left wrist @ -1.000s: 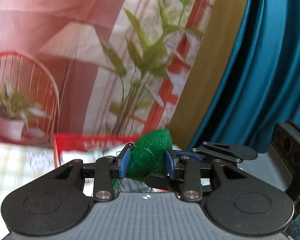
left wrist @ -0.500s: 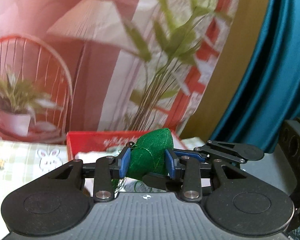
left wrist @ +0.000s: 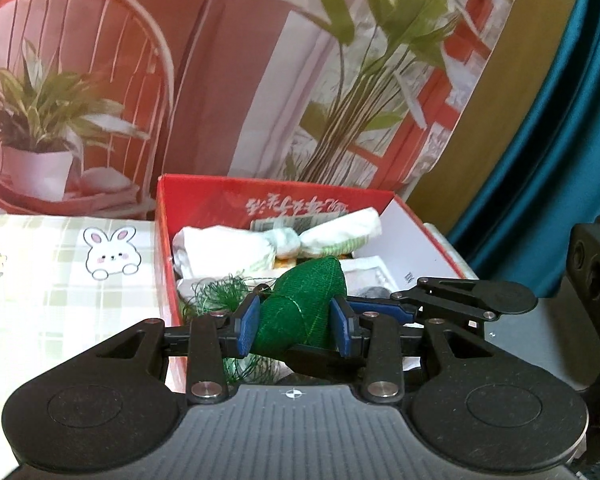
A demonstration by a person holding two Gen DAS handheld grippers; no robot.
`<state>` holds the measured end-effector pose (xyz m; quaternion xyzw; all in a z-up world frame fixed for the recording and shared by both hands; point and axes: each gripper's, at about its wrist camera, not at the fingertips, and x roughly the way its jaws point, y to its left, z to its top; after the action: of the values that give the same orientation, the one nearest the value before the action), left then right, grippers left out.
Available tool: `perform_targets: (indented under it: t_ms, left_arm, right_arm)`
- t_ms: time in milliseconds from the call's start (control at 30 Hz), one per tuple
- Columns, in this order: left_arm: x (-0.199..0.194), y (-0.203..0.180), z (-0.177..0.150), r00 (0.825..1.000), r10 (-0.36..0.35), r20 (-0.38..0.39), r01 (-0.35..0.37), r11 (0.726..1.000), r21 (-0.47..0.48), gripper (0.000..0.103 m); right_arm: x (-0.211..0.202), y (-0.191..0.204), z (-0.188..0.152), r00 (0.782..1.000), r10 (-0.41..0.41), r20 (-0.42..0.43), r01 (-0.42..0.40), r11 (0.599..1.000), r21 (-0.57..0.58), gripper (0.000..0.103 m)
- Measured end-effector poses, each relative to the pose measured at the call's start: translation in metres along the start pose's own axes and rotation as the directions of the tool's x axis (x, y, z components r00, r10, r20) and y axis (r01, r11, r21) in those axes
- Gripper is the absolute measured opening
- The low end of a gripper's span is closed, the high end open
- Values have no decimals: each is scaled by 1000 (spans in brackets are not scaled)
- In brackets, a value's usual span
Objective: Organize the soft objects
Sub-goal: 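Carry the green felt piece over the red box and lower it, then open the left gripper to release the green piece in the box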
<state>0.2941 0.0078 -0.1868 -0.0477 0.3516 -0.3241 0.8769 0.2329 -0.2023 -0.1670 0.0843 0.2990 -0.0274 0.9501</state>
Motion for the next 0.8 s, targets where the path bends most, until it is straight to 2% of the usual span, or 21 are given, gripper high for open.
perform_targets:
  t_ms: [267, 300, 467, 633, 800]
  left_arm:
    - [0, 1, -4, 998, 54, -12, -53, 998, 25, 44]
    - [-1, 1, -4, 998, 59, -10, -58, 998, 23, 47]
    - [-12, -5, -3, 994, 110, 7, -110, 993, 37, 64]
    - [-24, -14, -6, 990, 140, 26, -141, 990, 30, 86]
    - [-37, -29, -14, 979, 199, 39, -201, 979, 38, 98]
  right_arm:
    - [8, 6, -5, 999, -2, -34, 1, 1000, -11, 46]
    - [8, 7, -5, 999, 2, -40, -3, 1000, -19, 47]
    - [1, 16, -7, 998, -54, -40, 51, 996, -70, 64]
    - [-16, 10, -16, 994, -107, -17, 107, 994, -26, 86]
    - [-41, 2, -28, 988, -152, 9, 152, 988, 19, 101]
